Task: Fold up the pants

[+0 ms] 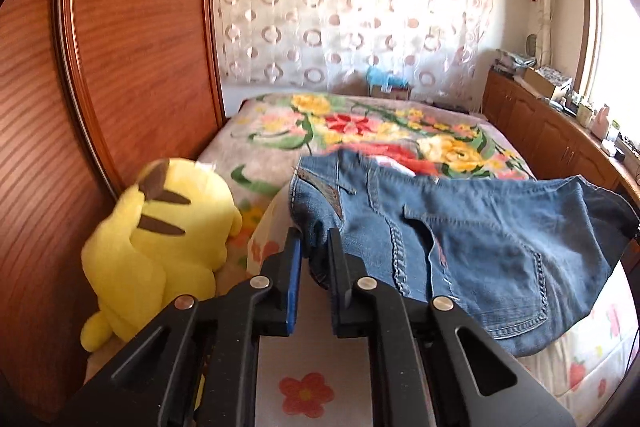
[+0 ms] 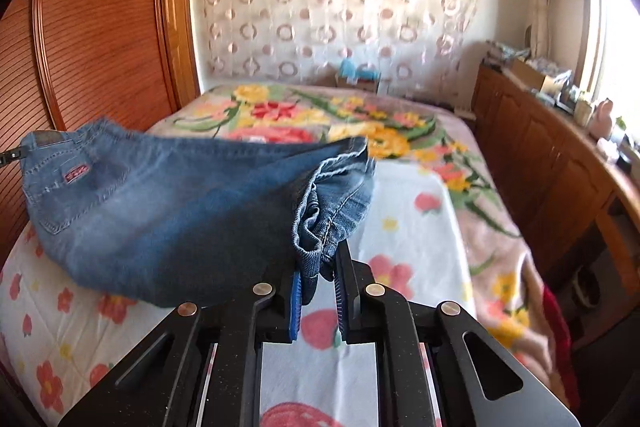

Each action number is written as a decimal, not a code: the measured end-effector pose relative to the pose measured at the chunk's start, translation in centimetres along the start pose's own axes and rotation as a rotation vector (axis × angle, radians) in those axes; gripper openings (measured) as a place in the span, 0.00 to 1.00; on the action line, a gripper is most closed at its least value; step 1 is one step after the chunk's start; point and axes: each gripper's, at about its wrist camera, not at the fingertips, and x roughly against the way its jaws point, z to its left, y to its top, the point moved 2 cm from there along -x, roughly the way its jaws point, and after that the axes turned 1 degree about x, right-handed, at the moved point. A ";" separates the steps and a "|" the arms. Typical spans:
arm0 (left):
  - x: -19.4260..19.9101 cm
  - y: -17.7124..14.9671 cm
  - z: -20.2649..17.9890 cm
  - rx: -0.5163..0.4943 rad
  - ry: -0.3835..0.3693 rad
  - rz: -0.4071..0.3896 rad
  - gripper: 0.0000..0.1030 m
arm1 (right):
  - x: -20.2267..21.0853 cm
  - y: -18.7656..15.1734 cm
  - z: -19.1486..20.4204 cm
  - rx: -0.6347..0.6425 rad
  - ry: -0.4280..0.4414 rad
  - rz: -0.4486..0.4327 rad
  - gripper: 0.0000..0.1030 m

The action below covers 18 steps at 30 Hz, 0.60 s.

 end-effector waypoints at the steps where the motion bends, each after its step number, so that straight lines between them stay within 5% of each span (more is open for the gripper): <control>1: 0.8 0.3 -0.2 0.001 -0.004 -0.015 0.12 | 0.5 0.2 0.0 0.002 -0.010 -0.015 0.13; 18: 9.0 -2.7 -3.9 -0.033 -0.153 -0.090 0.12 | 9.8 -4.0 0.4 -0.004 -0.134 -0.100 0.13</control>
